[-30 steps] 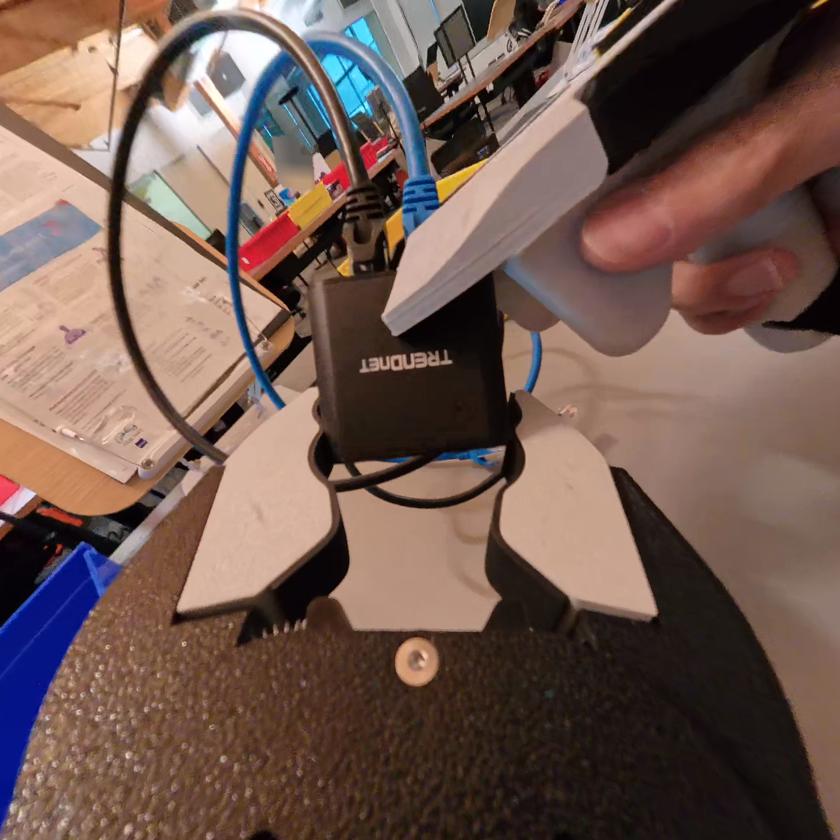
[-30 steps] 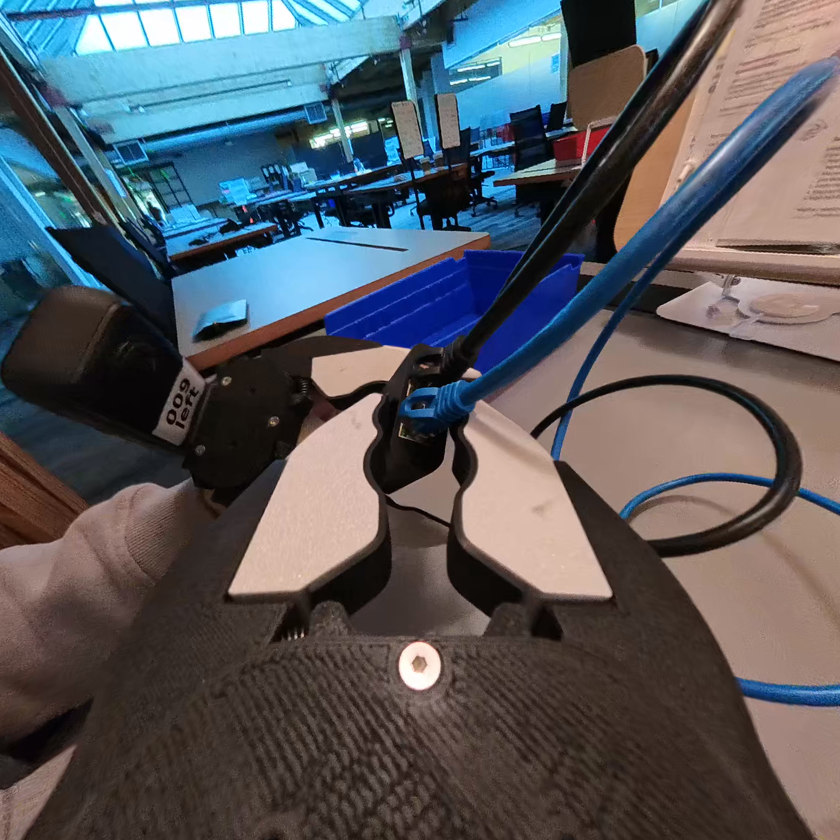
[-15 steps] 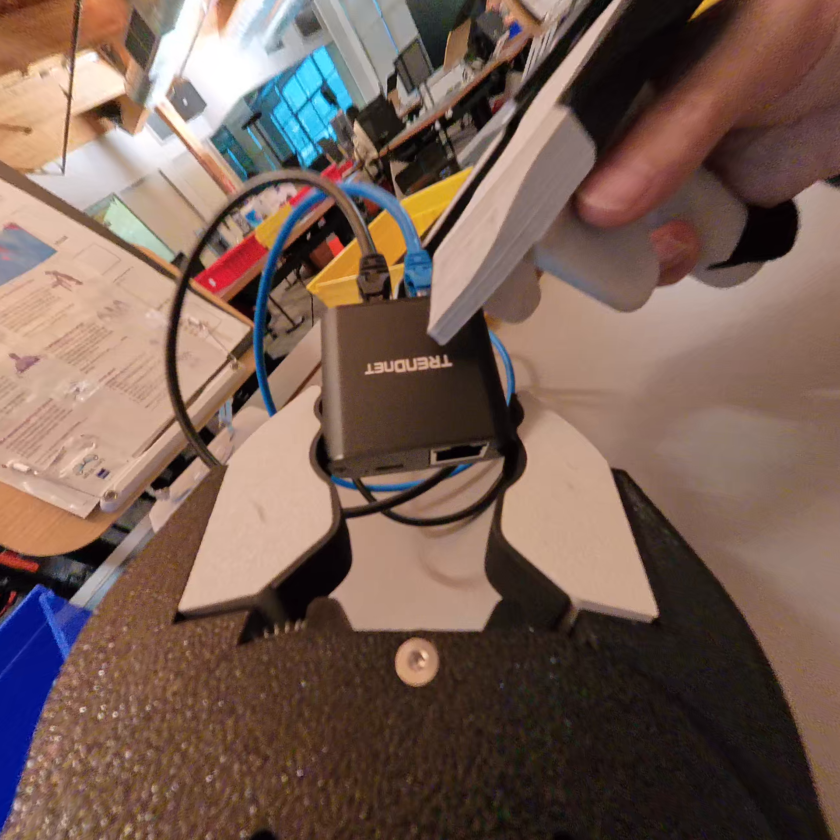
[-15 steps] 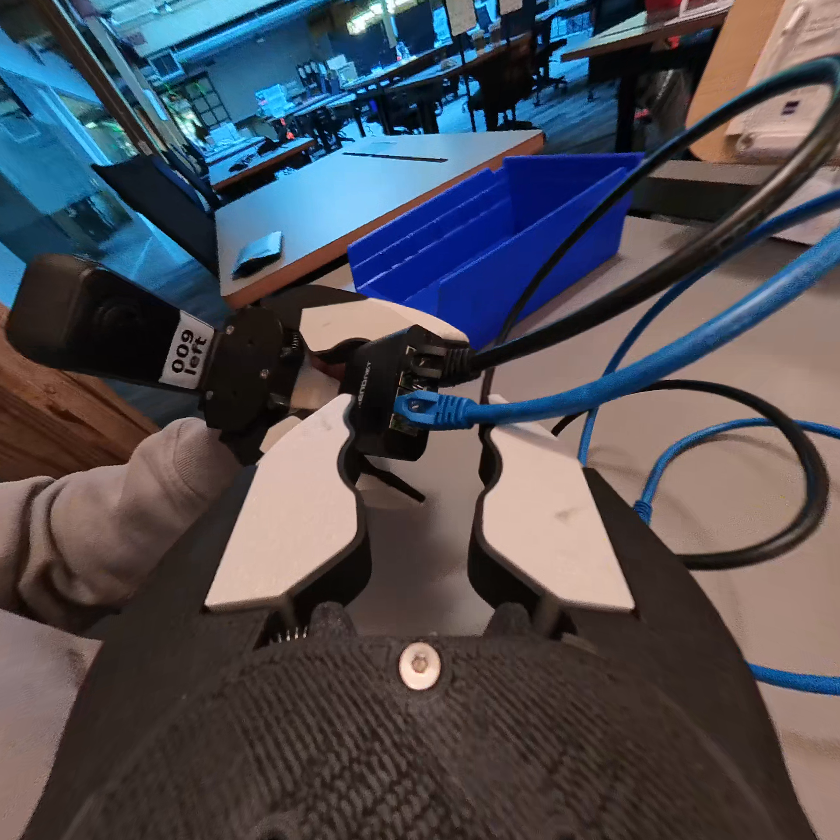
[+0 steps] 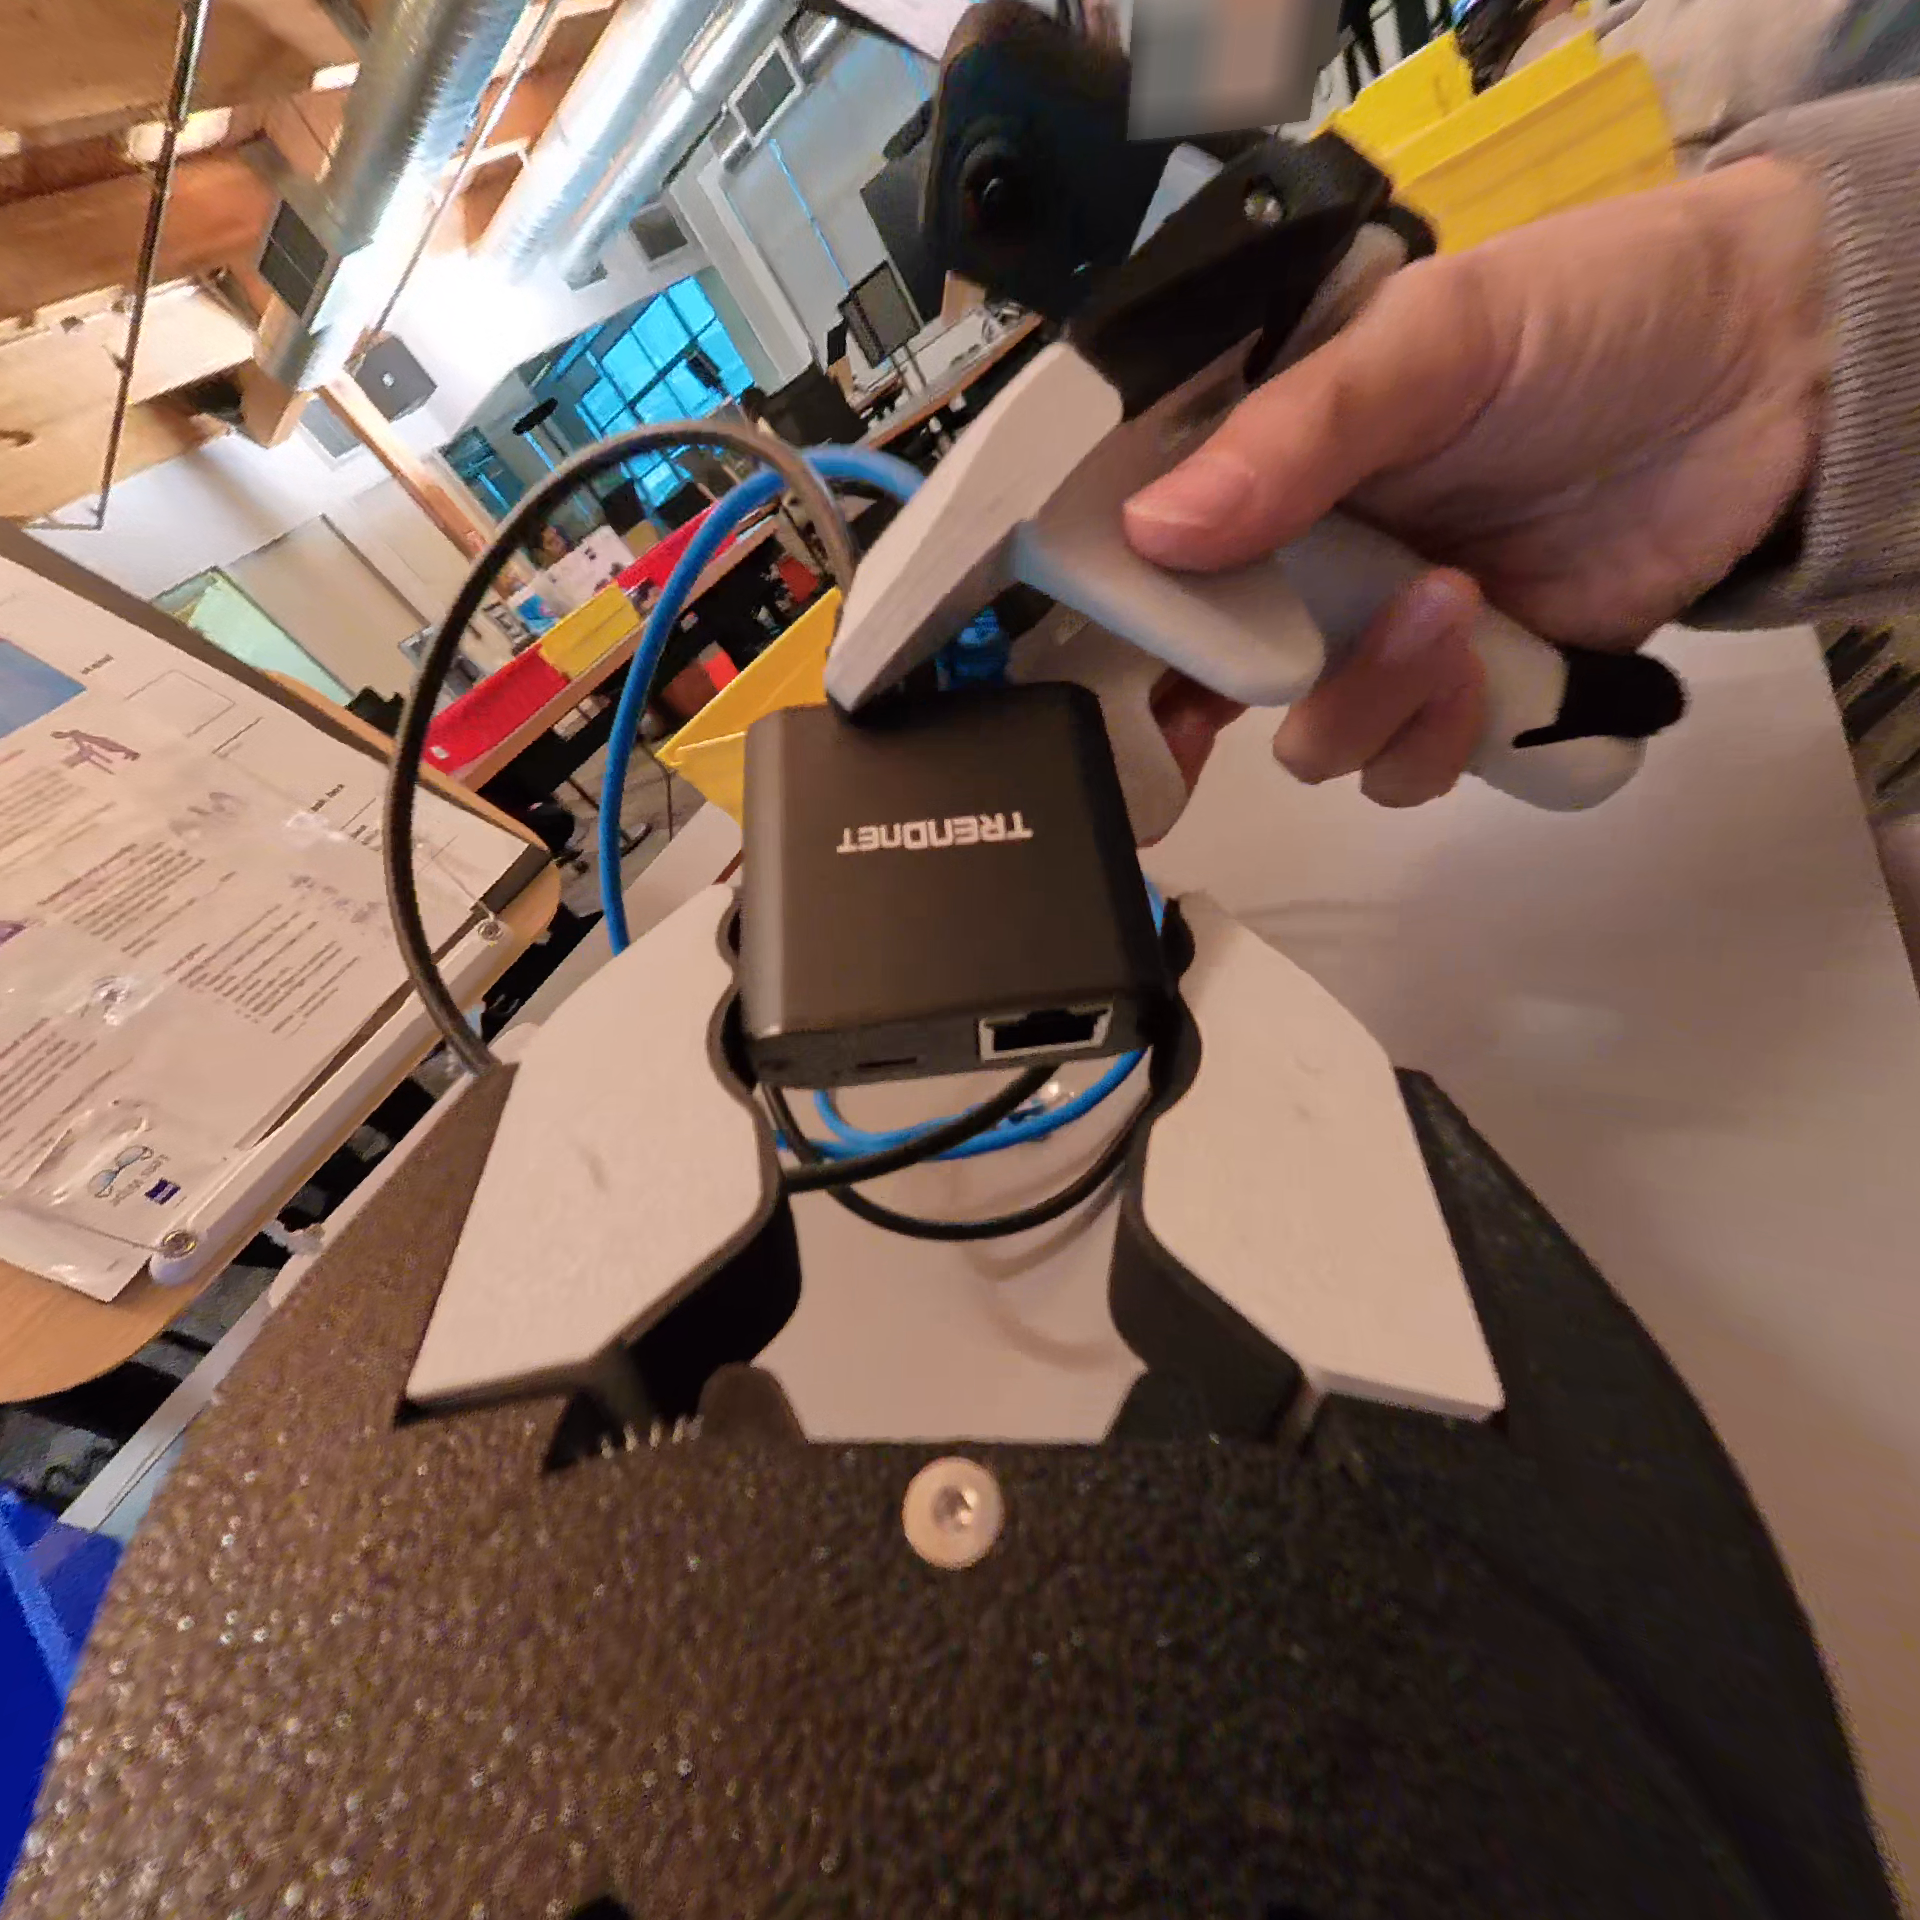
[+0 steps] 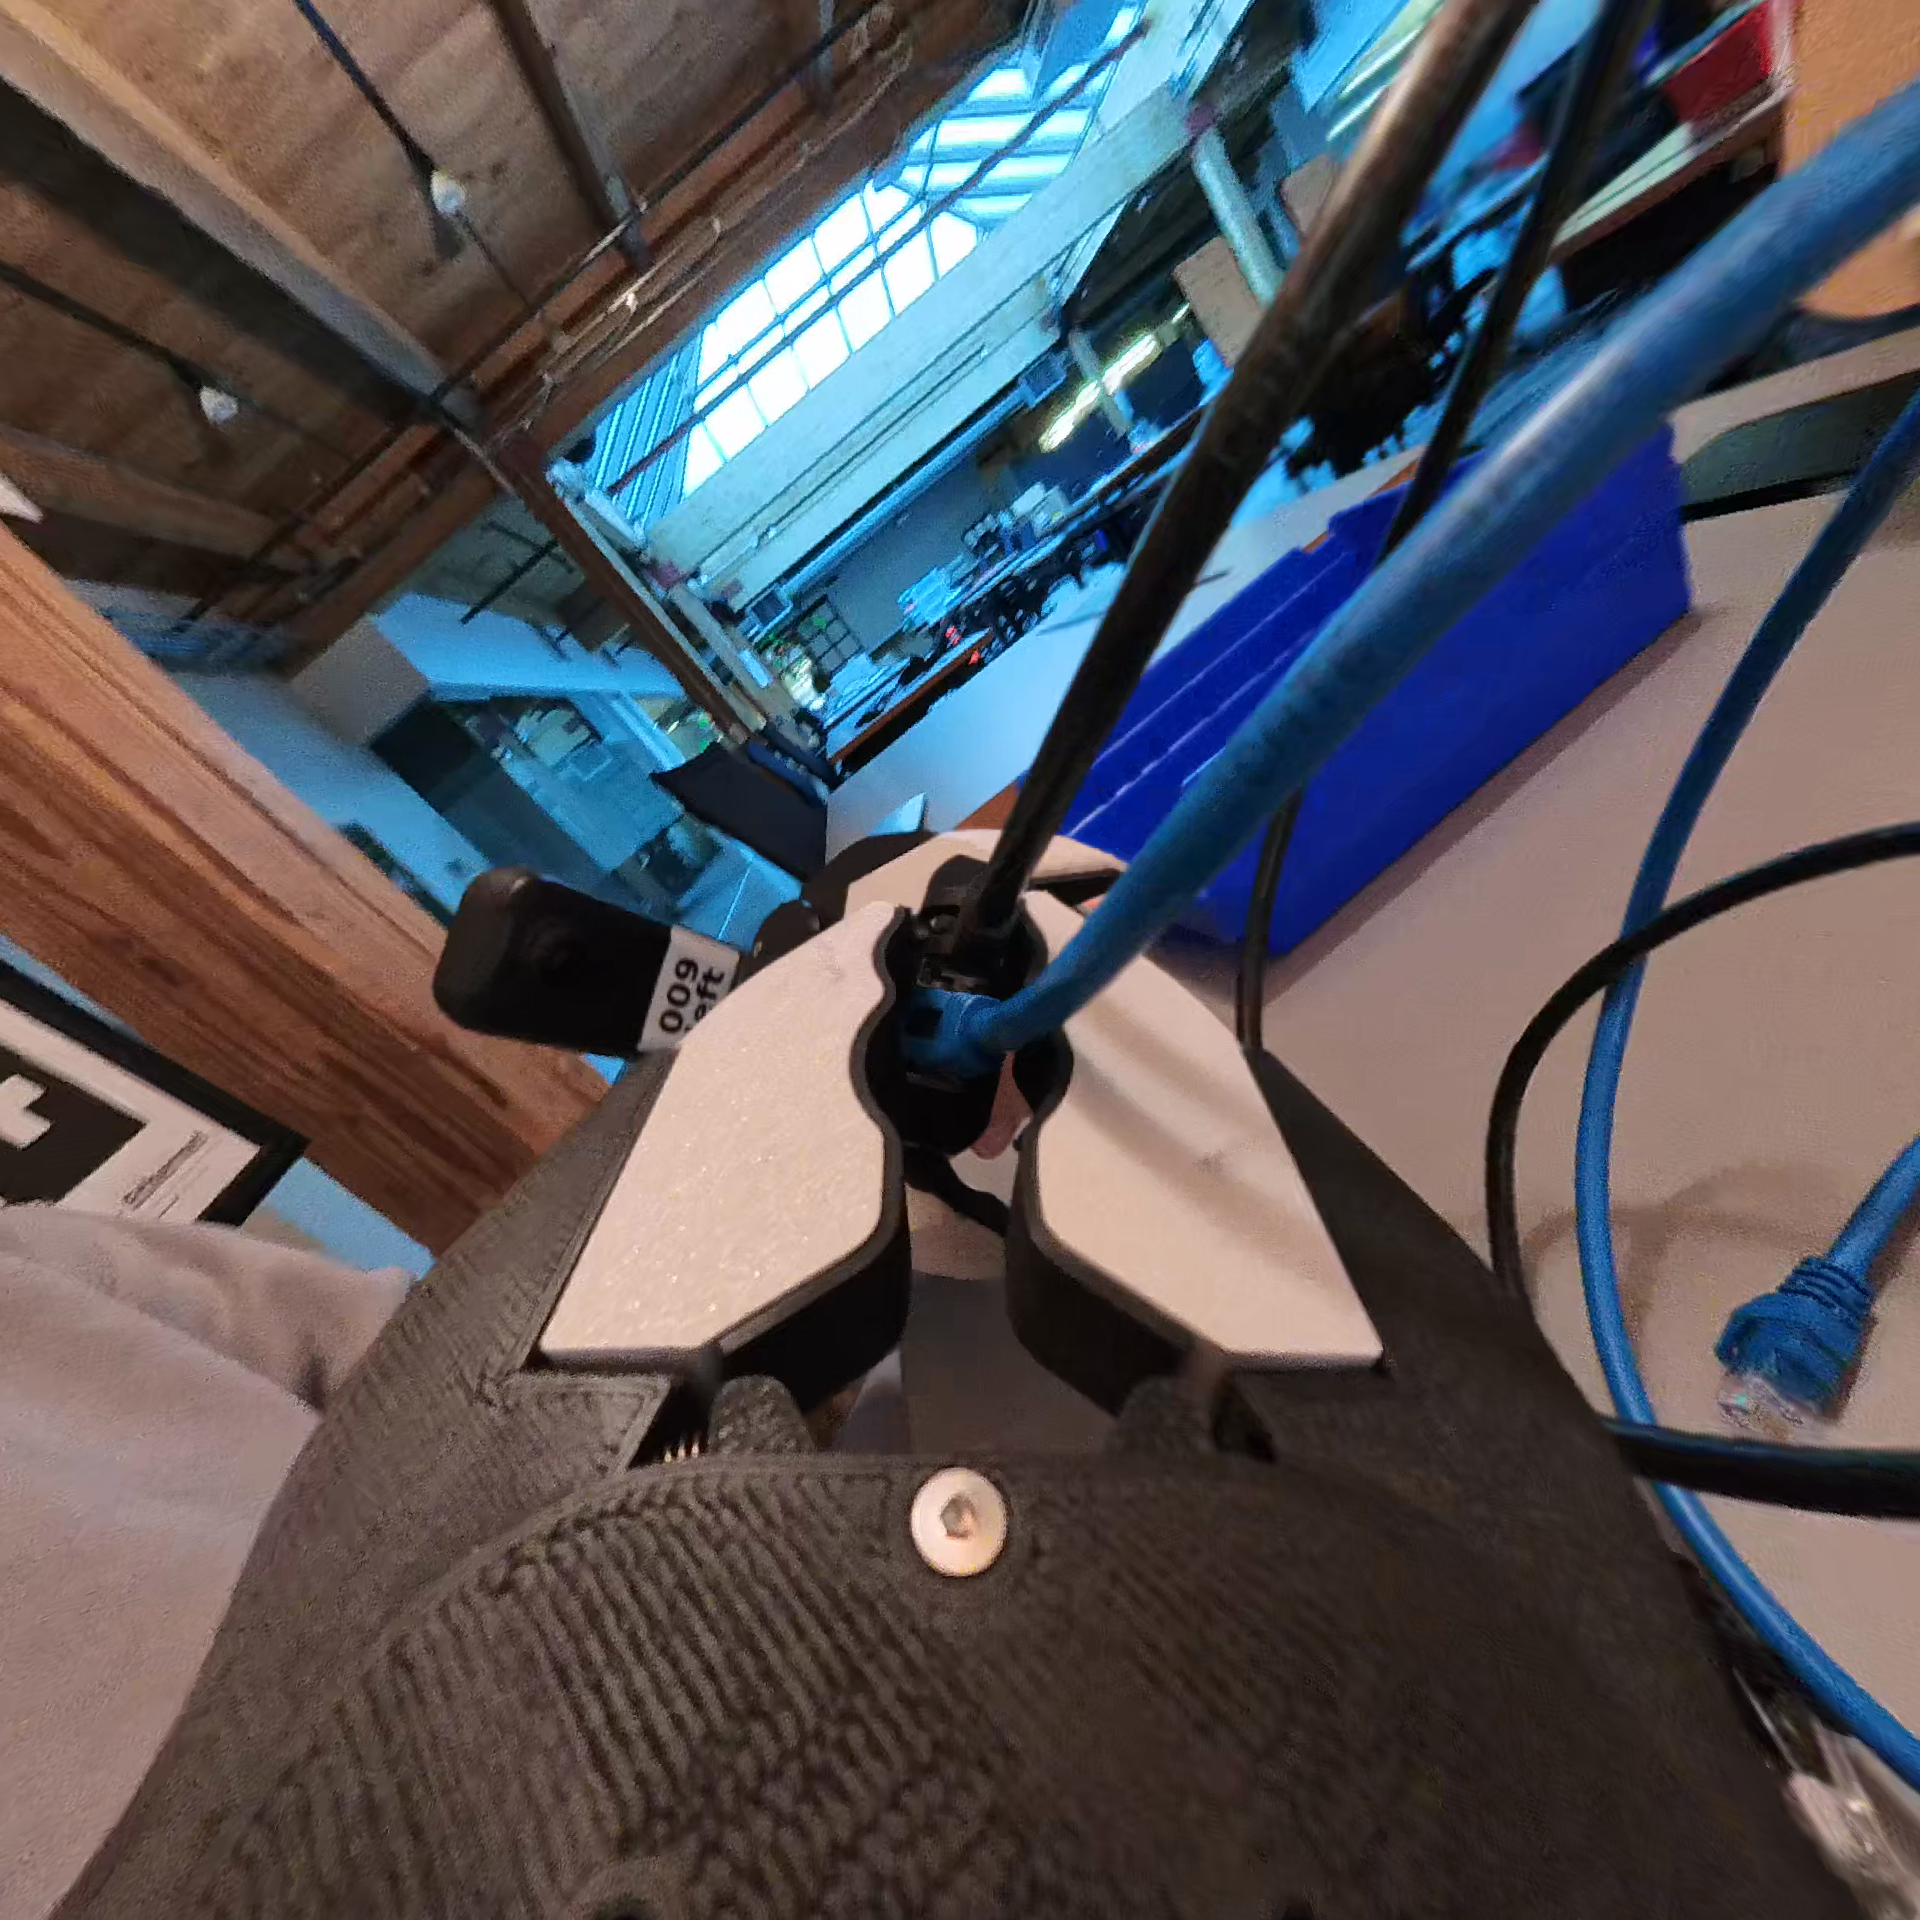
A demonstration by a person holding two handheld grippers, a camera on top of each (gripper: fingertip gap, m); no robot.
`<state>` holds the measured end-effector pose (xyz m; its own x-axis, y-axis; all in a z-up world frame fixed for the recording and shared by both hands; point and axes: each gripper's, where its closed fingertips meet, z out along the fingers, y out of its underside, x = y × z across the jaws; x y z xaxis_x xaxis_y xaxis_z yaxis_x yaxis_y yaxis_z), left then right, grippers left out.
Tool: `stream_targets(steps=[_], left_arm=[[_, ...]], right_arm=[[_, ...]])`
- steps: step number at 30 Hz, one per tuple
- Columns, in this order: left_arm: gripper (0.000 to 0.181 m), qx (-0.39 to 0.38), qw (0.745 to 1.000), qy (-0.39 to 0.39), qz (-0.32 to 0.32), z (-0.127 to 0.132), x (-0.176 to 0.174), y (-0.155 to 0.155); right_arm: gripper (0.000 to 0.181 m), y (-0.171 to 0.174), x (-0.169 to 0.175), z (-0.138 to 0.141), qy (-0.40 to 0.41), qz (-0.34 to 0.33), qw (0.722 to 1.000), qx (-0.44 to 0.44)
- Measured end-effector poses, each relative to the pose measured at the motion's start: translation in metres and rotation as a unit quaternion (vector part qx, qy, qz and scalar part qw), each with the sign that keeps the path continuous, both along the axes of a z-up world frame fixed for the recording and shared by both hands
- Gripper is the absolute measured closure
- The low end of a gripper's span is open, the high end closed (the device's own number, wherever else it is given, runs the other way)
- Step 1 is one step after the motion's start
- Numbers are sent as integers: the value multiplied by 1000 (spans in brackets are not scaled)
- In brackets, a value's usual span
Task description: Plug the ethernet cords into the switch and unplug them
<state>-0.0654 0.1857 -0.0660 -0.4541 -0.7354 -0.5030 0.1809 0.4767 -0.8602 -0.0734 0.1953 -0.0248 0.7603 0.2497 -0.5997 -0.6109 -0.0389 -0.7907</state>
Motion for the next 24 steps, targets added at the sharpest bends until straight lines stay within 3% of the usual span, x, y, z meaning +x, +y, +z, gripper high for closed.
stream_targets(steps=[8, 17, 22, 24], left_arm=[[108, -63, 997, -46, 0, 16, -2, 5], [108, -67, 997, -33, -2, 14, -1, 1], [108, -81, 997, -17, 2, 11, 2, 5], [108, -94, 995, -14, 10, 10, 3, 14]], right_arm=[[165, 0, -3, 7, 41, -41, 997, 44], [163, 3, -8, 9, -22, -39, 999, 22], [144, -2, -4, -2, -57, -28, 998, -20], [144, -7, 0, -4, -44, -42, 998, -17]])
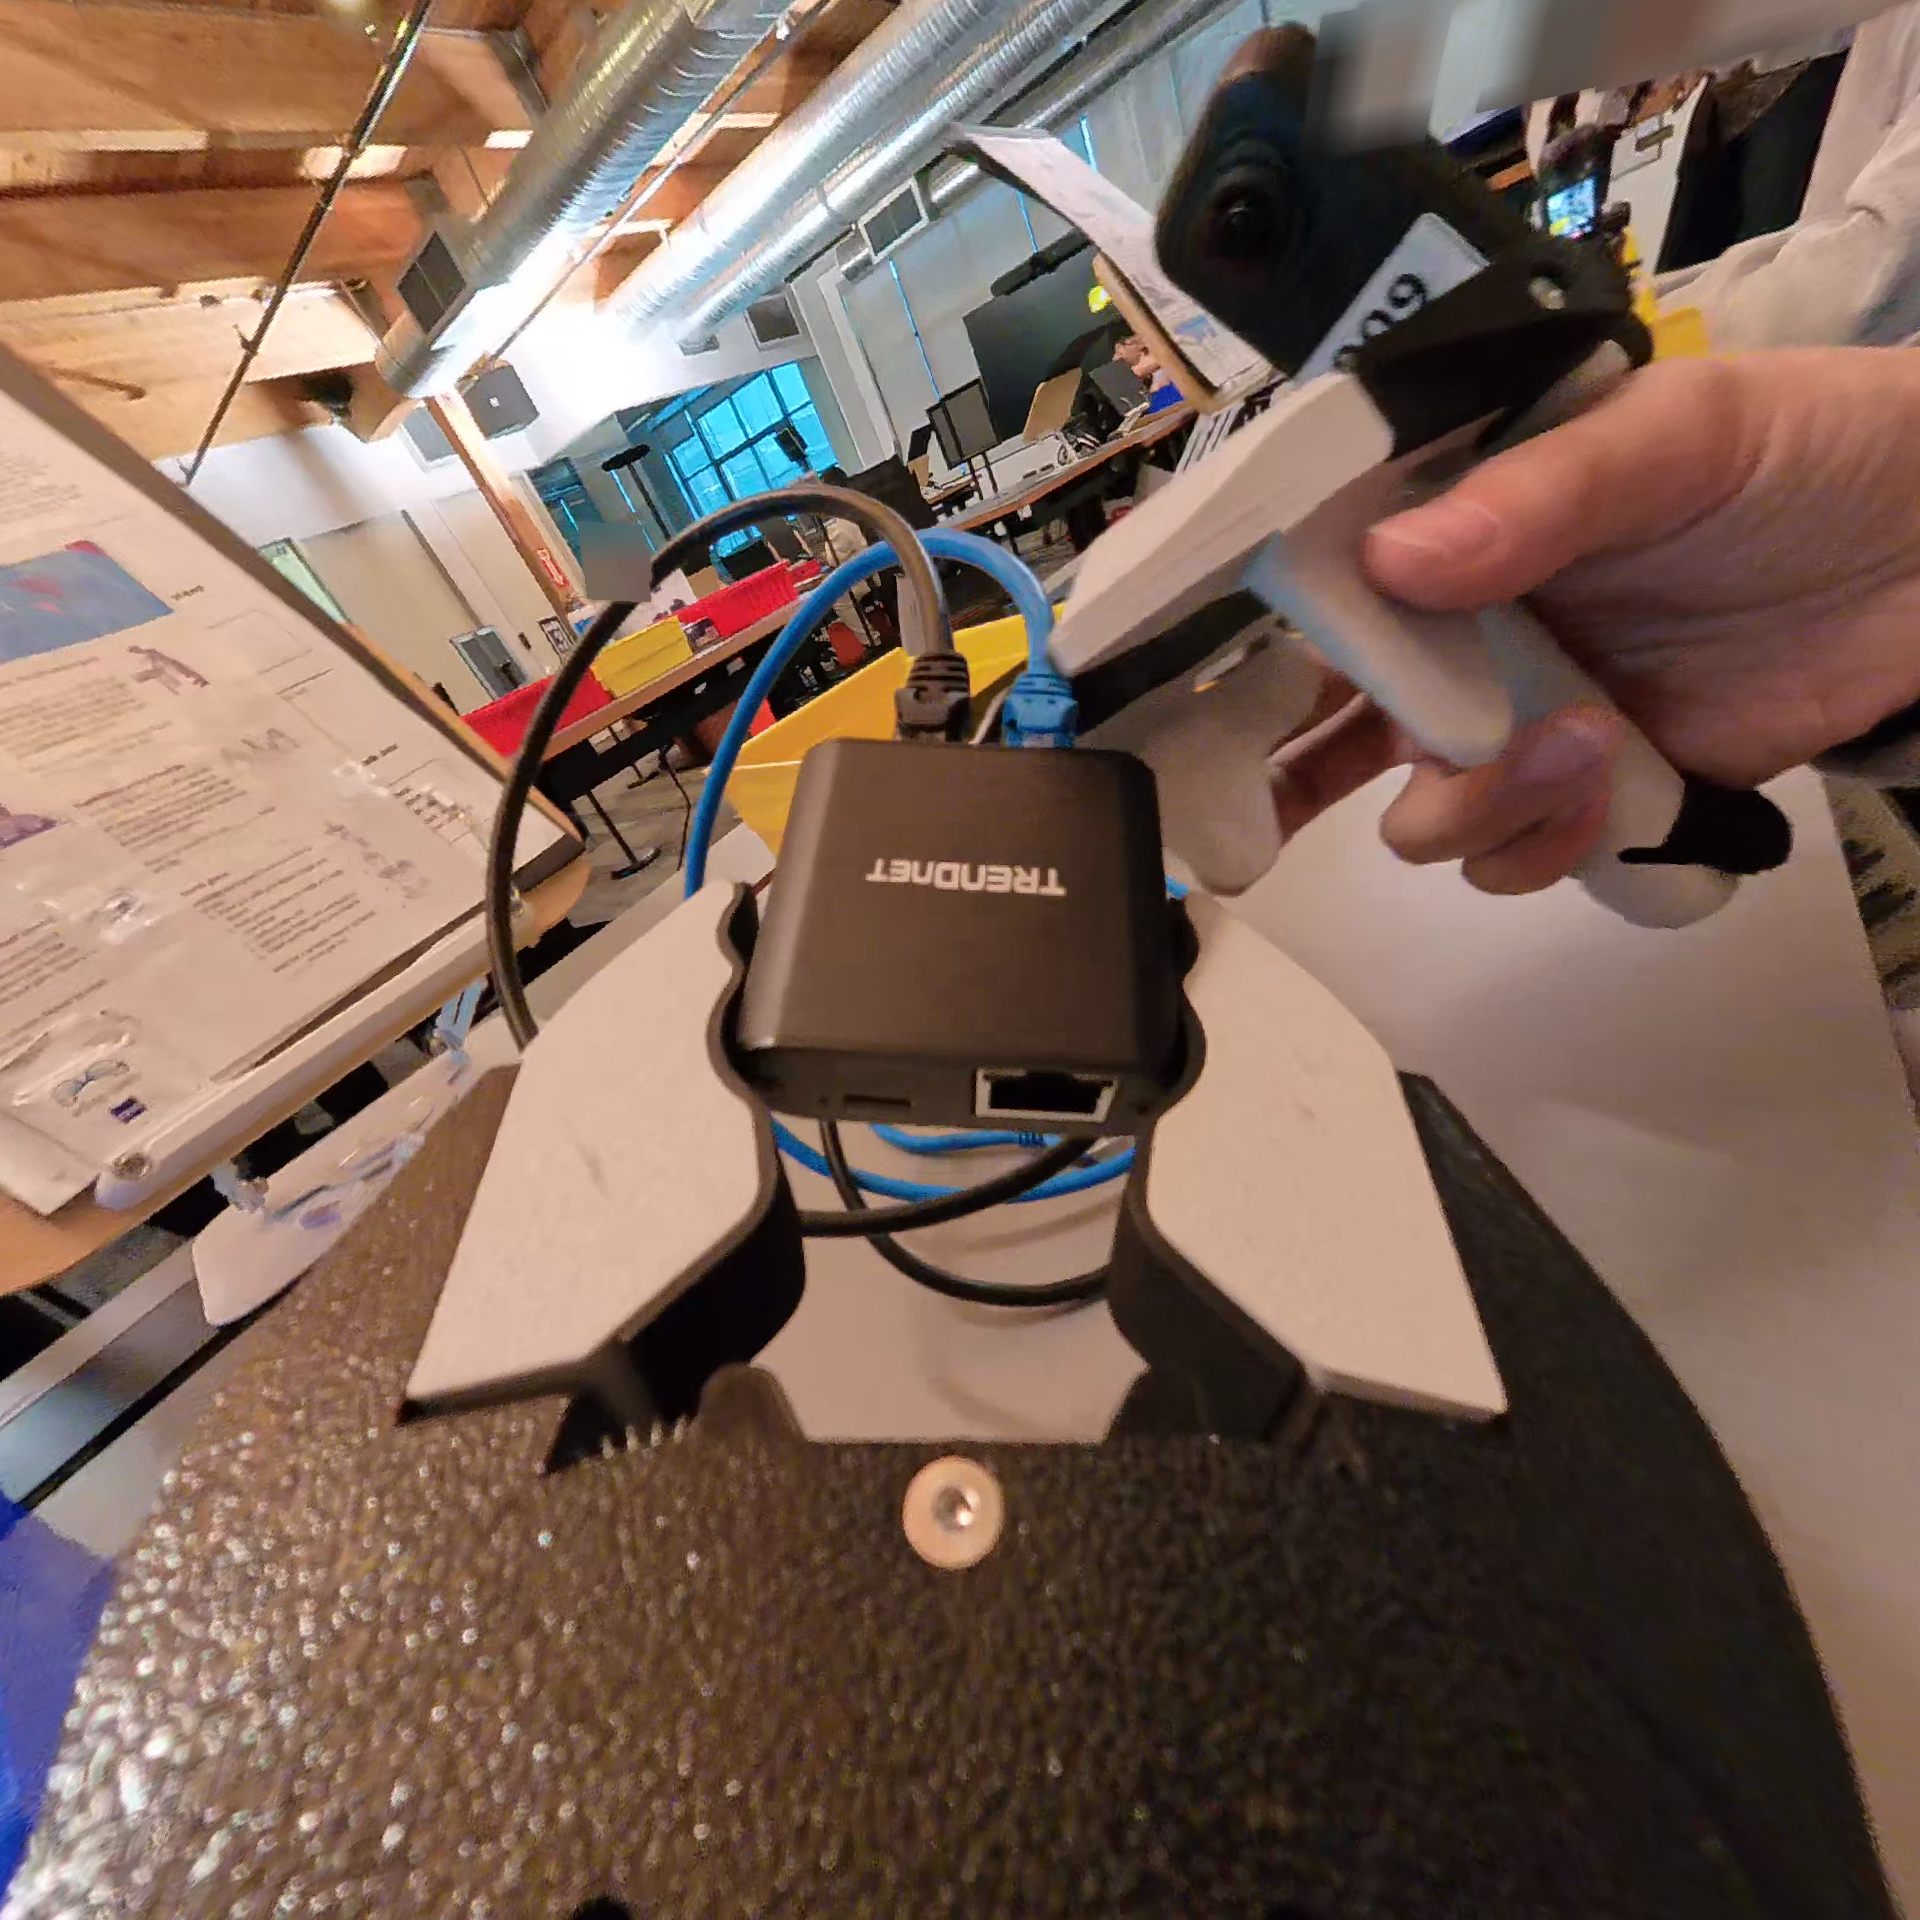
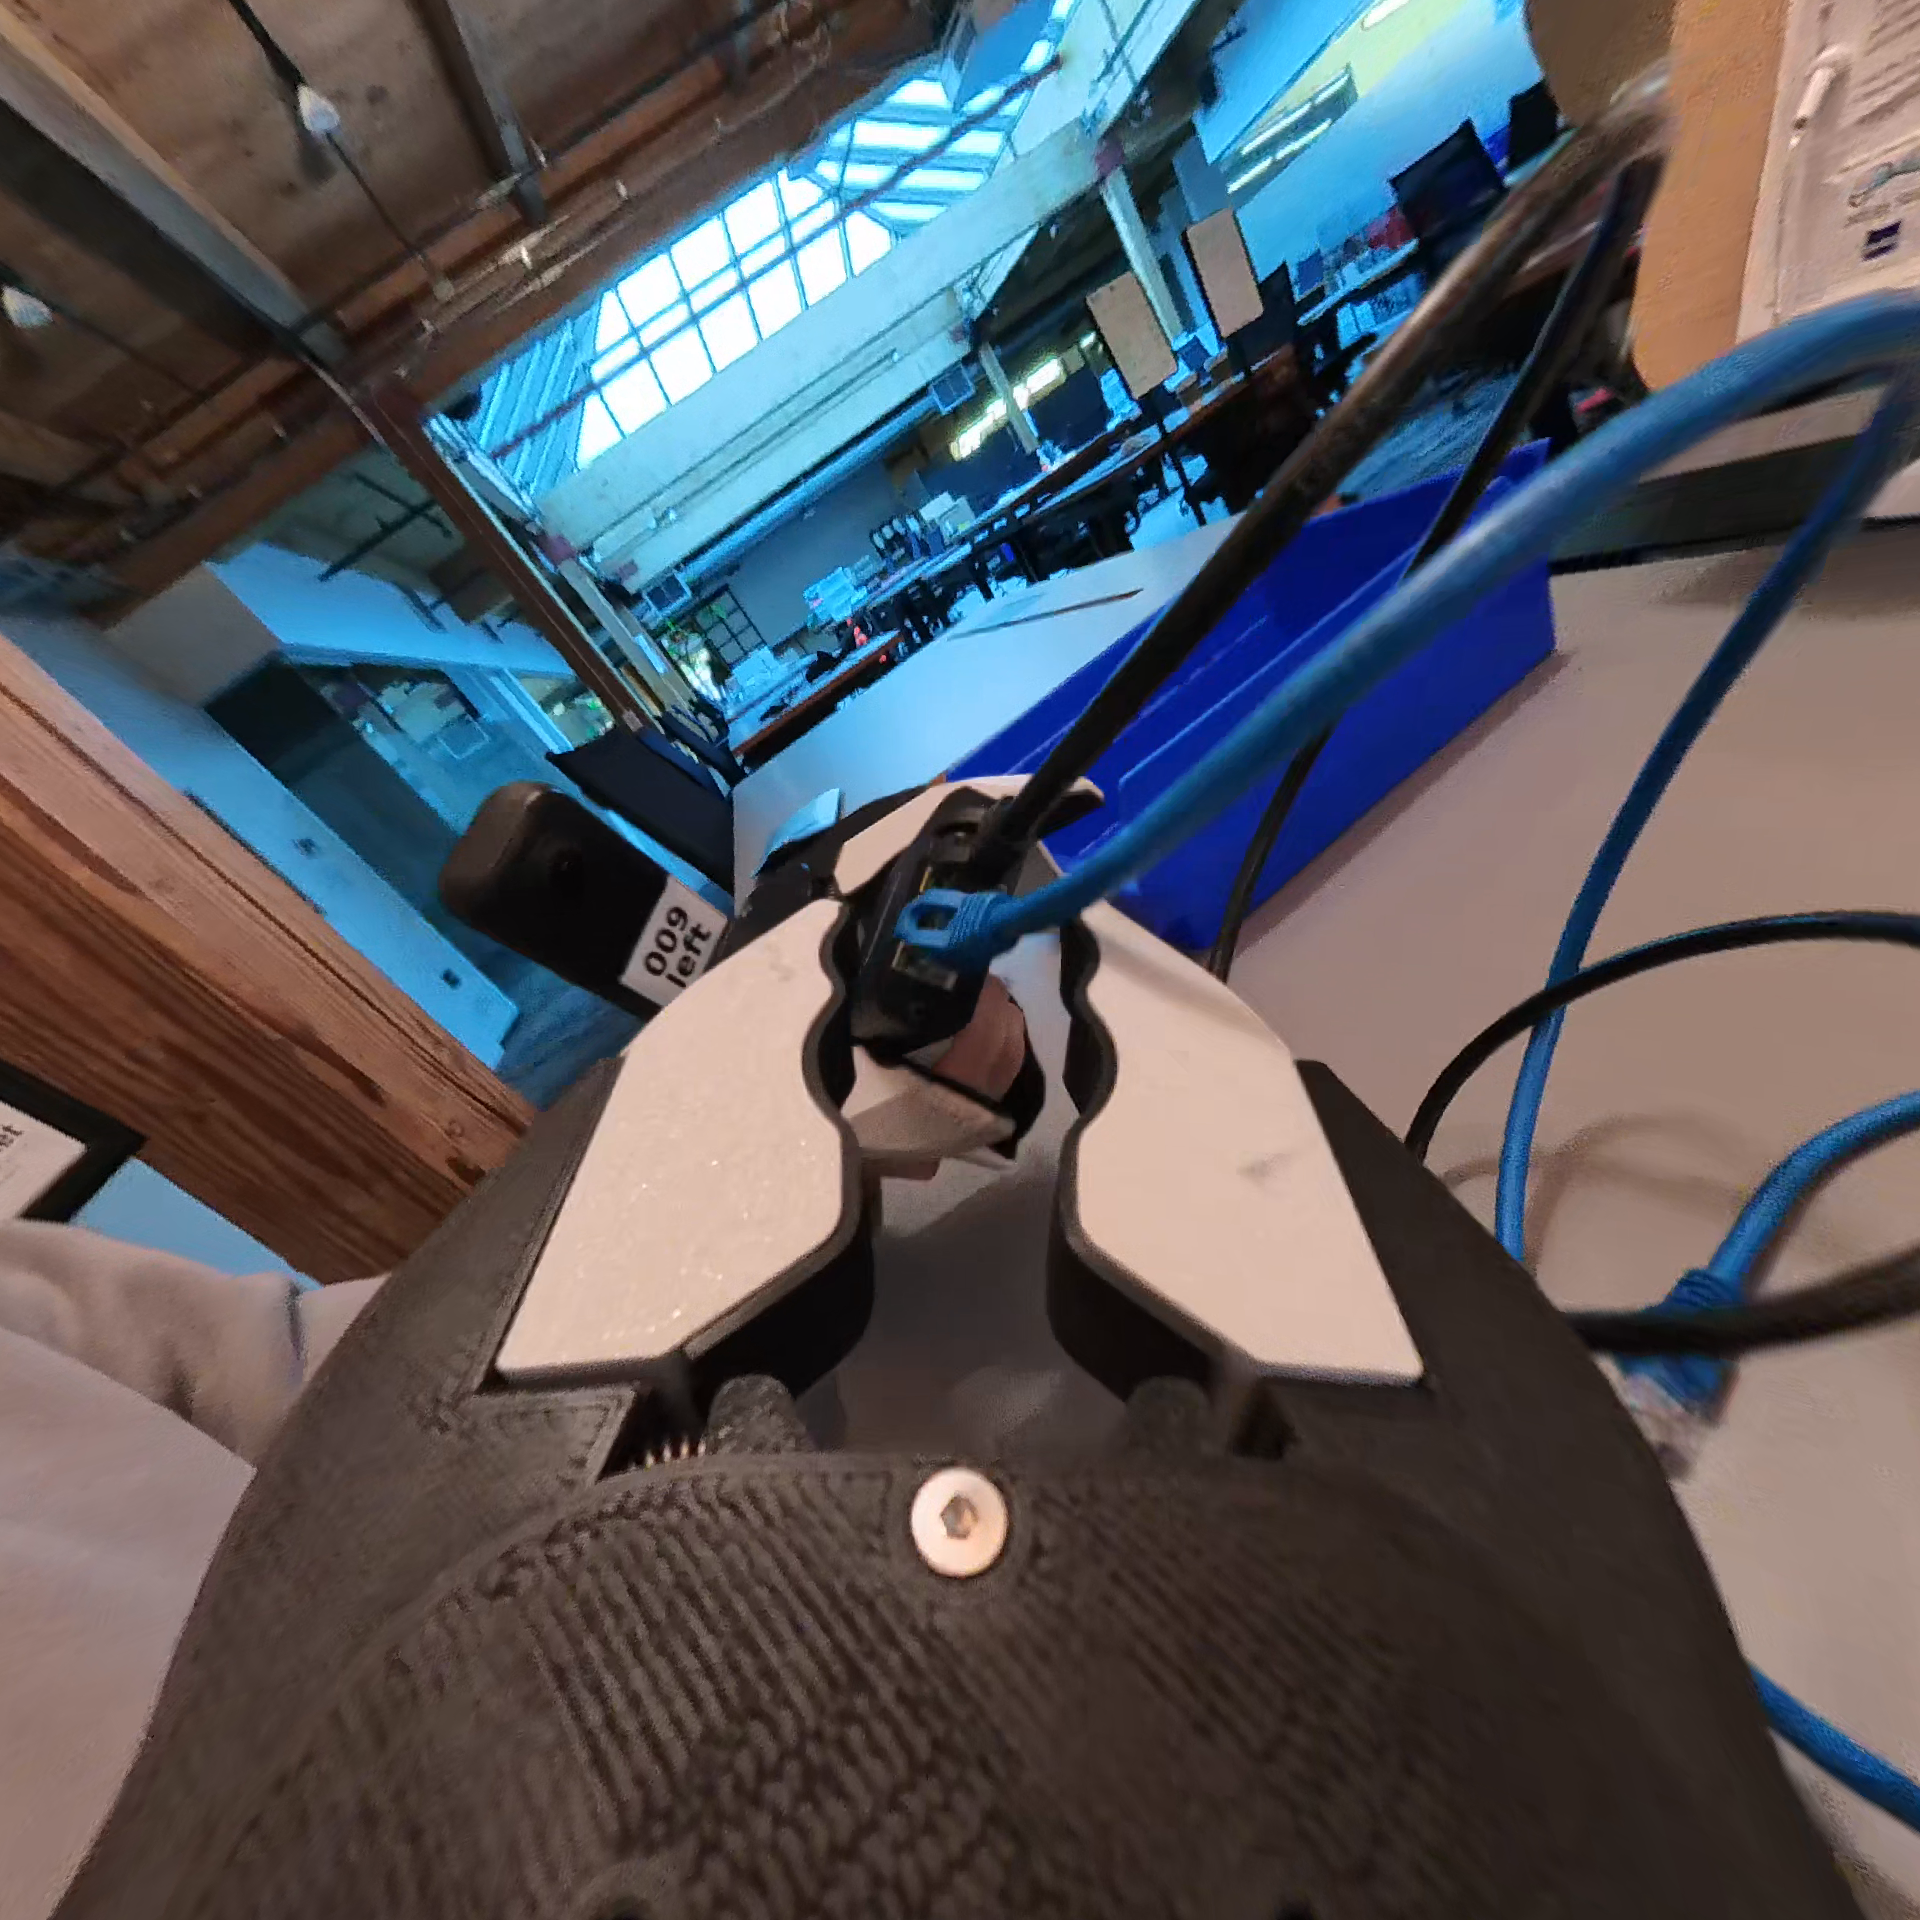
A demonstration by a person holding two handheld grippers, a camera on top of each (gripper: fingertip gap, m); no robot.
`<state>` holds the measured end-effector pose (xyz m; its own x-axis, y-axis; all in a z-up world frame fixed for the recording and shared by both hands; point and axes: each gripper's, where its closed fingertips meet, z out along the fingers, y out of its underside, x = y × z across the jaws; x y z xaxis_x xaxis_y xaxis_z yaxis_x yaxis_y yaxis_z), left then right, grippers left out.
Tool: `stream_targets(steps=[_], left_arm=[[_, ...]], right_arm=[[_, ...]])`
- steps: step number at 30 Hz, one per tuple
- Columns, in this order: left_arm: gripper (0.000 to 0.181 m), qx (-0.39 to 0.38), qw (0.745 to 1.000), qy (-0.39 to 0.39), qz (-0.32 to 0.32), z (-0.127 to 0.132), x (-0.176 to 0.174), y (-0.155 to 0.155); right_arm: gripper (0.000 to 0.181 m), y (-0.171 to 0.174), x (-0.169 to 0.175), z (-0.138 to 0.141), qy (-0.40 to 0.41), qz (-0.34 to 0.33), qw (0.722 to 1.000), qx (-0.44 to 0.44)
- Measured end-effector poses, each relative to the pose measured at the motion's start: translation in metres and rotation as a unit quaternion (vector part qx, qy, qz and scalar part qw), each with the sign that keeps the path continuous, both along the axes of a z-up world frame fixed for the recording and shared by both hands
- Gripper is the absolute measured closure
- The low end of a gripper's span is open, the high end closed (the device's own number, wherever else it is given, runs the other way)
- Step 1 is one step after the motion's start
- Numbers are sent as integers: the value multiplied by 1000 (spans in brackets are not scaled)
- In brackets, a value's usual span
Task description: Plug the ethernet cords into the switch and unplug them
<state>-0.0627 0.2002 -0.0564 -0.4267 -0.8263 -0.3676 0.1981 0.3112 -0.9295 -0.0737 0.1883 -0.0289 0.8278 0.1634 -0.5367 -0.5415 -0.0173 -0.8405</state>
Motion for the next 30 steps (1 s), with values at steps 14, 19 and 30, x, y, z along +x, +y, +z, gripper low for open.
stream_targets(steps=[14, 19, 30], left_arm=[[108, 29, 998, 15, 52, -12, 10, 8], [108, 37, 997, 17, 71, -14, 14, 9], [108, 24, 997, 17, 70, -15, 16, 2]], right_arm=[[164, 7, 7, -17, 204, -49, 976, 48], [165, 8, 12, -21, 262, -67, 960, 71], [165, 6, 18, -23, 330, -82, 934, 109]])
